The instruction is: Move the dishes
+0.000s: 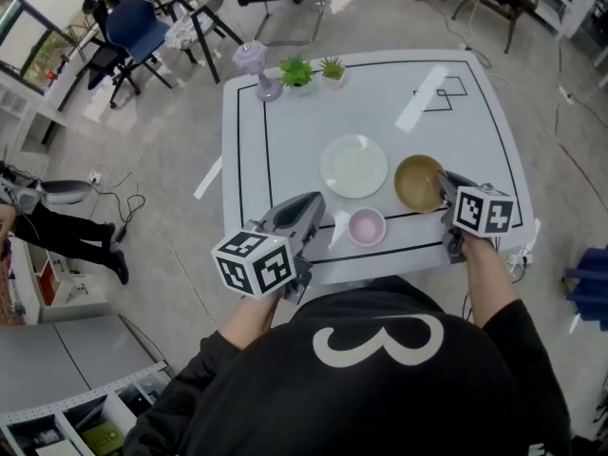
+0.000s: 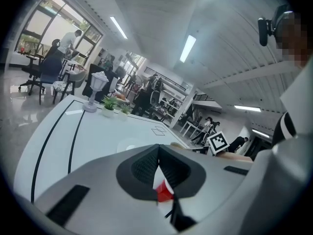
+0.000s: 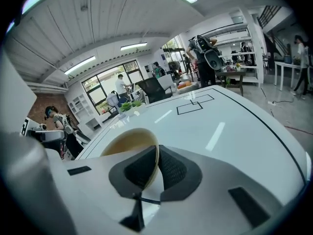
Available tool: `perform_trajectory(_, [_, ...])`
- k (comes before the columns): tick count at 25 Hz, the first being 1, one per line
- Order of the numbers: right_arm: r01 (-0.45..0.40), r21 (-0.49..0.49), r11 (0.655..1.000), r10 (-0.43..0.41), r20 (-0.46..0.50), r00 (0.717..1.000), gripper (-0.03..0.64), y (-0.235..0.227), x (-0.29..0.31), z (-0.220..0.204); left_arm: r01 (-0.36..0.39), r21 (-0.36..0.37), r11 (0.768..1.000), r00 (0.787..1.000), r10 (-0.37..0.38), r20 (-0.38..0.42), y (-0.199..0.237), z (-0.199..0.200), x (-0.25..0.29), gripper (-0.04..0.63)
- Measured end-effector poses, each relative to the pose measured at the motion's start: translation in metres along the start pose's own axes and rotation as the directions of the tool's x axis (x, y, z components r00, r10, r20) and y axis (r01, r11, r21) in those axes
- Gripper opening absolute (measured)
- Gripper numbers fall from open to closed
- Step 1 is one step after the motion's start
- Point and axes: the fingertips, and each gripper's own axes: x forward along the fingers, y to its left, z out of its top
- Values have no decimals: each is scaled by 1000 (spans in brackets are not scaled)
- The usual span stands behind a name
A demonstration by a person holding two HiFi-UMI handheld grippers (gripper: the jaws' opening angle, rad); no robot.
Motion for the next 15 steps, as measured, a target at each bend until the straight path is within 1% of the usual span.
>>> perform_trajectory(5, [12, 26, 1000, -11, -22, 1000, 32, -9, 7, -15, 5, 12, 1000, 1000, -5, -11, -3, 2, 2, 3])
perform_trajectory(9, [9, 22, 1000, -8, -23, 1000, 34, -11, 11, -20, 7, 22, 1000, 1000, -6, -14, -2, 4, 5, 3])
perform_trajectory(12, [14, 37, 999, -13, -21, 1000, 34, -16, 12, -23, 8, 26, 1000, 1000, -8, -15, -4, 3, 7, 3])
perform_trajectory(15, [1, 31, 1000, -1, -8, 1000, 82, -16, 10, -22, 8, 30, 1000, 1000, -8, -9, -8, 5, 6, 3])
